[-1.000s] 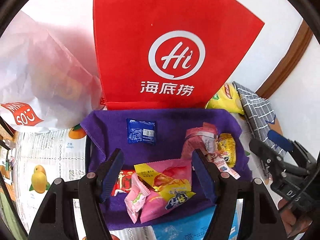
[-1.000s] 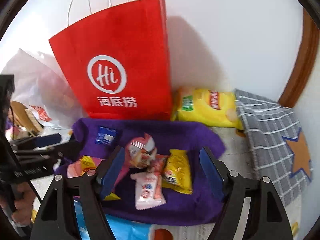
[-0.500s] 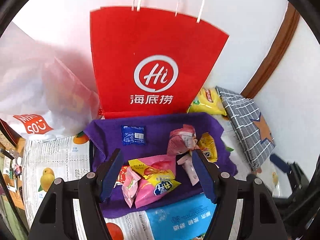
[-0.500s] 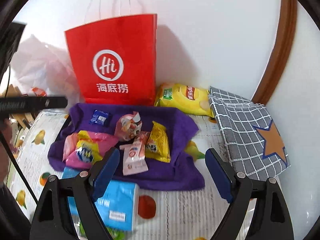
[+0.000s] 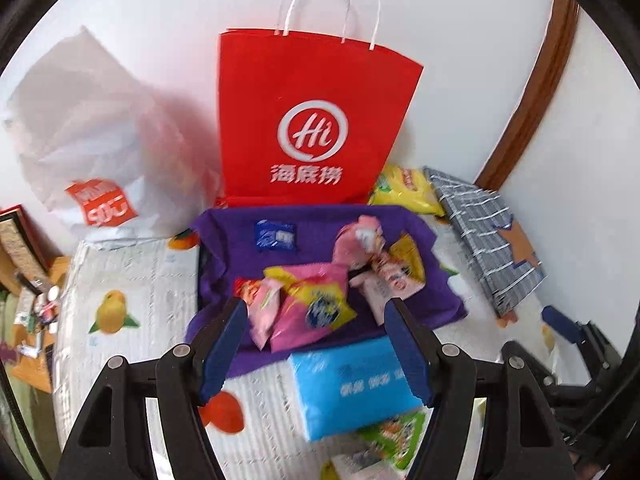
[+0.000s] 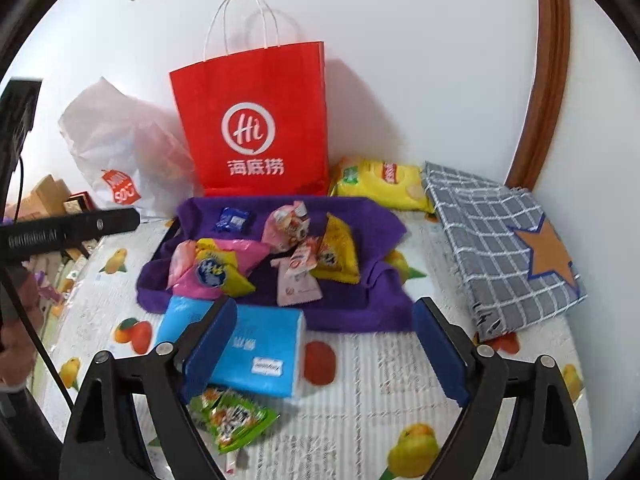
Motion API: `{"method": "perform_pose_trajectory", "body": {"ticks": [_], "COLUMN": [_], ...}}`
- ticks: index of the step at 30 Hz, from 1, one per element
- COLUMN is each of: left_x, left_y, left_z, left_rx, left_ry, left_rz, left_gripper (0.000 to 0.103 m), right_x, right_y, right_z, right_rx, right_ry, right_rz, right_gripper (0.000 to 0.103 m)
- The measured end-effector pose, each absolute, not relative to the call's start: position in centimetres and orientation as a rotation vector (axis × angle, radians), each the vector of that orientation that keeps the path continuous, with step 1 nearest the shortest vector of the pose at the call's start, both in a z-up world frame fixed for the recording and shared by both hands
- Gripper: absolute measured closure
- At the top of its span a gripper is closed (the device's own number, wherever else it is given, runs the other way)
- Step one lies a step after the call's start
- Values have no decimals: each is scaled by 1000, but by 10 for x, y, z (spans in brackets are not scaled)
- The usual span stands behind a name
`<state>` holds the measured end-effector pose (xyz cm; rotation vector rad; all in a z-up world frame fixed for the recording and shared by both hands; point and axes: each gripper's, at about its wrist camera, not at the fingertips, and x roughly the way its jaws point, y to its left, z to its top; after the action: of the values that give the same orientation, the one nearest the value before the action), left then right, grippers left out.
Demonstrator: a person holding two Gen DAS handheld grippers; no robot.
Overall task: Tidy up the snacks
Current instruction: 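Move both tools back toward the snacks beside the tissue pack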
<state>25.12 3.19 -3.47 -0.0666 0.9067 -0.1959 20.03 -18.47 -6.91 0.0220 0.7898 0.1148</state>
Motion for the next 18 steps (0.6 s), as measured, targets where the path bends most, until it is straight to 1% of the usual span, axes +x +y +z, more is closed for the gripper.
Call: {"method": "perform_pose_trajectory", "body": {"ticks": [8,13,18], "left_x": [206,187,172], "left_y": [52,64,72], "left_z": [-51,-55,-62], "left_rx": [-95,-85,-89], "left_ry": [892,885,898], "left_rz": [-164,-136,-130], "left_gripper": [34,34,34], "right_x": [180,165,152], "right_y": [-192,-182,-171], "right_z": [-77,-81,-93], "right_rx": [136,95,76], "right_ry": [789,790,809], "right_rz": [95,133,181], "right_gripper": [14,14,20]}}
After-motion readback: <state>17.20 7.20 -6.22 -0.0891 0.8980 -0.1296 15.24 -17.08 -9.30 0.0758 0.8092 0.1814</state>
